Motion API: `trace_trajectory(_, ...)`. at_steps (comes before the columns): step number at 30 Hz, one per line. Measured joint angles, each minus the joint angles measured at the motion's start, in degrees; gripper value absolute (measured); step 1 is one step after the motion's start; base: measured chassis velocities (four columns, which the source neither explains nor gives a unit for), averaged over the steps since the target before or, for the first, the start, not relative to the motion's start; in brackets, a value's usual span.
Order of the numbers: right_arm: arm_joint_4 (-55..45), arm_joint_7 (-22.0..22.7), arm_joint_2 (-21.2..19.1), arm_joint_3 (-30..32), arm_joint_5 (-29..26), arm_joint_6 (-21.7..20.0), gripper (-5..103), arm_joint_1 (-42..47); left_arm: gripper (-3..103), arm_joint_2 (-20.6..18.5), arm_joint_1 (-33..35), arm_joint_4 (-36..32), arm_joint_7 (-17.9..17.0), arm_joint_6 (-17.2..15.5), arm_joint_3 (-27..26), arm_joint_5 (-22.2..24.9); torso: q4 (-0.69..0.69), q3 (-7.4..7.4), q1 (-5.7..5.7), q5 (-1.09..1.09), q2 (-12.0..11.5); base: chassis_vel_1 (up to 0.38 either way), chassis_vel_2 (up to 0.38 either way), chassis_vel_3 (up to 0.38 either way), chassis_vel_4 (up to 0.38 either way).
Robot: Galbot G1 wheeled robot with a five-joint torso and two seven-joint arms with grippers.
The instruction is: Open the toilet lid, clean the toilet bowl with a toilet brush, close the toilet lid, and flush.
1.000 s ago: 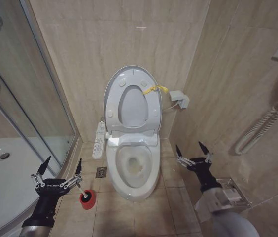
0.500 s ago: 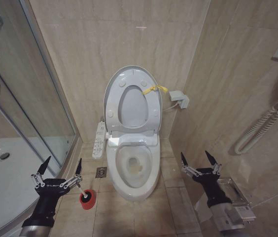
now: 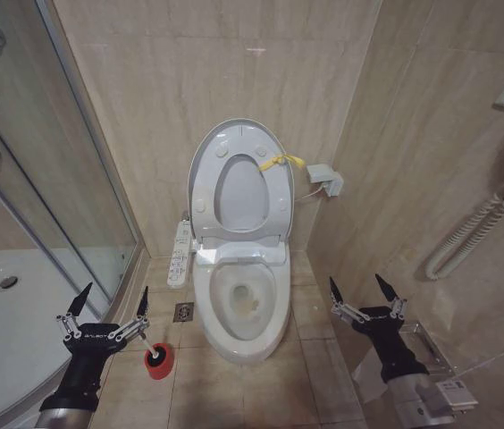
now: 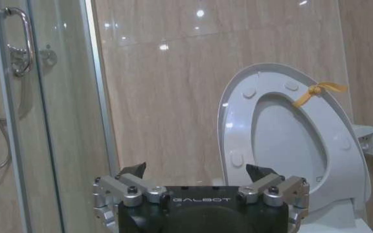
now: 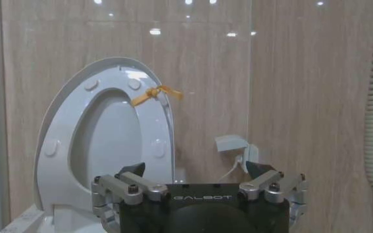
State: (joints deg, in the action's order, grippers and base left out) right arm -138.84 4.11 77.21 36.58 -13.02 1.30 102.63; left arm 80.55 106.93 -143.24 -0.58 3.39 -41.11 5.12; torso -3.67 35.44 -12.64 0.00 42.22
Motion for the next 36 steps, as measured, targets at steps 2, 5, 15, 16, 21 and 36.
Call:
trace_trajectory(2,0.2,0.0,0.2,0.0,0.0,0.2,100,0.0,100,0.0,0.0,0.0,0.0,0.0,0.0,0.0,0.0,0.0,0.0,0.0,0.0,0.0,0.0,0.0,0.0)
trace_trajectory(5,0.3,0.0,0.8,-0.3,-0.3,0.1,100,-0.4,100,0.0,0.0,0.0,0.0,0.0,0.0,0.0,0.0,0.0,0.0,0.0,0.0,0.0,0.0,0.0,0.0)
trace_trajectory(15,1.0,-0.2,3.5,-0.1,0.0,1.0,100,-1.6,100,0.0,0.0,0.0,0.0,0.0,0.0,0.0,0.01,0.0,0.0,0.0,0.0,0.0,0.0,0.0,0.0)
trace_trajectory(16,1.1,-0.5,3.7,0.2,0.1,1.1,100,-1.5,100,0.0,0.0,0.0,0.0,0.0,0.0,0.0,0.0,0.0,0.0,0.0,0.0,0.0,0.0,0.0,0.0)
trace_trajectory(21,0.4,-1.4,4.2,1.9,-0.2,1.1,100,-1.2,100,0.0,0.0,0.0,0.0,0.0,0.0,0.0,0.0,0.0,0.0,0.0,0.0,0.0,0.0,0.0,0.0)
trace_trajectory(36,-0.4,-1.4,5.0,0.9,-0.9,-0.8,100,-0.8,100,0.0,0.0,0.0,0.0,0.0,0.0,0.0,0.0,0.0,0.0,0.0,0.0,0.0,0.0,0.0,0.0)
